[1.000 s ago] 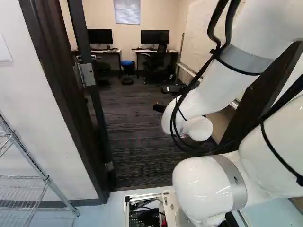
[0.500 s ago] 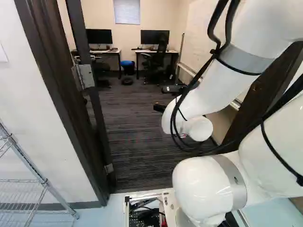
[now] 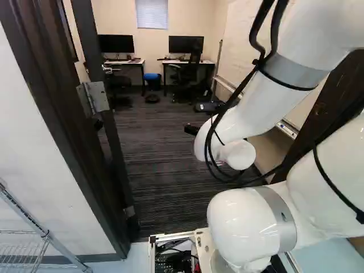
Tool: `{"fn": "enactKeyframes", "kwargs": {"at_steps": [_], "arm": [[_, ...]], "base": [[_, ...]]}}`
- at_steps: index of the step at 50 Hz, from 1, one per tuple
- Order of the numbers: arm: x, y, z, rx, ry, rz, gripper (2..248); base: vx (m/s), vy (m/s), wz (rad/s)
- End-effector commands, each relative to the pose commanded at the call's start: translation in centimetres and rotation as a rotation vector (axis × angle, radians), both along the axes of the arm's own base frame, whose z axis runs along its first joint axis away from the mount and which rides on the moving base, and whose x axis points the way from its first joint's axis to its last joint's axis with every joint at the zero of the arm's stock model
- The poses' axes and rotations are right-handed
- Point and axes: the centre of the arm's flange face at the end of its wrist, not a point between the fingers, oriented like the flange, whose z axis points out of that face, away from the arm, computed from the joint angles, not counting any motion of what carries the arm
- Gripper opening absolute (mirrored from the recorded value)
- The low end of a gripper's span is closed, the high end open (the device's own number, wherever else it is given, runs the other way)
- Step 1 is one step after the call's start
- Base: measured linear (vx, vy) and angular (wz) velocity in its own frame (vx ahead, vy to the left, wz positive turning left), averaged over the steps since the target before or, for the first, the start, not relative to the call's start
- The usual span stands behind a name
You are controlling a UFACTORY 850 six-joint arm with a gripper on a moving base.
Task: Open the door and move inside
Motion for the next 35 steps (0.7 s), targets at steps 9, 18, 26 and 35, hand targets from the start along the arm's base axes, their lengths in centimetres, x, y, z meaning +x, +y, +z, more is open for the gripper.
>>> {"fn": "enactKeyframes", "kwargs": {"at_steps": [9,18,26,35], "arm": [[0.00,0.00,0.00,0.000,0.000,0.000,247],[0.00,0.00,0.00,0.000,0.000,0.000,247],[0.00,0.00,0.00,0.000,0.000,0.000,247],[0.00,0.00,0.00,0.000,0.000,0.000,247]], "base": [[0.114,0.003,-0.008],[0.113,0.003,-0.009],[0.109,0.002,-0.009],[0.110,0.003,-0.008]]}}
